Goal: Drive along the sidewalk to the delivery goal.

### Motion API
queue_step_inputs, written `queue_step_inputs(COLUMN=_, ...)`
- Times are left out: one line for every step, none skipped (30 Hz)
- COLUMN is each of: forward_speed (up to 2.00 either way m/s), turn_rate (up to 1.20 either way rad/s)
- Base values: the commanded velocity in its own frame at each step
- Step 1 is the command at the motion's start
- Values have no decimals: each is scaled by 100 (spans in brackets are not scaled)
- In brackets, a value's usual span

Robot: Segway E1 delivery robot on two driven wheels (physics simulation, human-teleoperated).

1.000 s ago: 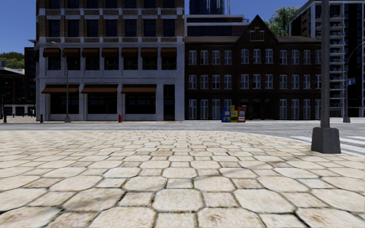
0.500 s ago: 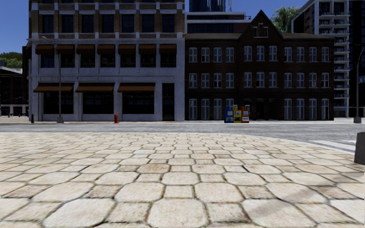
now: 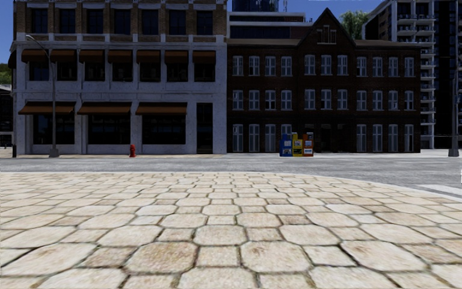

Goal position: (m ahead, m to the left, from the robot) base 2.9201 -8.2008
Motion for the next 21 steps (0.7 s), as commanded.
queue_step_inputs(forward_speed=186, turn_rate=-45)
queue_step_inputs(forward_speed=176, turn_rate=-53)
queue_step_inputs(forward_speed=169, turn_rate=-56)
queue_step_inputs(forward_speed=165, turn_rate=-57)
queue_step_inputs(forward_speed=165, turn_rate=-58)
queue_step_inputs(forward_speed=164, turn_rate=-58)
queue_step_inputs(forward_speed=164, turn_rate=-61)
queue_step_inputs(forward_speed=164, turn_rate=-64)
queue_step_inputs(forward_speed=164, turn_rate=-65)
queue_step_inputs(forward_speed=164, turn_rate=-66)
queue_step_inputs(forward_speed=164, turn_rate=-66)
queue_step_inputs(forward_speed=164, turn_rate=-66)
queue_step_inputs(forward_speed=164, turn_rate=-66)
queue_step_inputs(forward_speed=164, turn_rate=-66)
queue_step_inputs(forward_speed=164, turn_rate=-66)
queue_step_inputs(forward_speed=164, turn_rate=-66)
queue_step_inputs(forward_speed=164, turn_rate=-65)
queue_step_inputs(forward_speed=164, turn_rate=-65)
queue_step_inputs(forward_speed=164, turn_rate=-64)
queue_step_inputs(forward_speed=164, turn_rate=-64)
queue_step_inputs(forward_speed=164, turn_rate=-64)
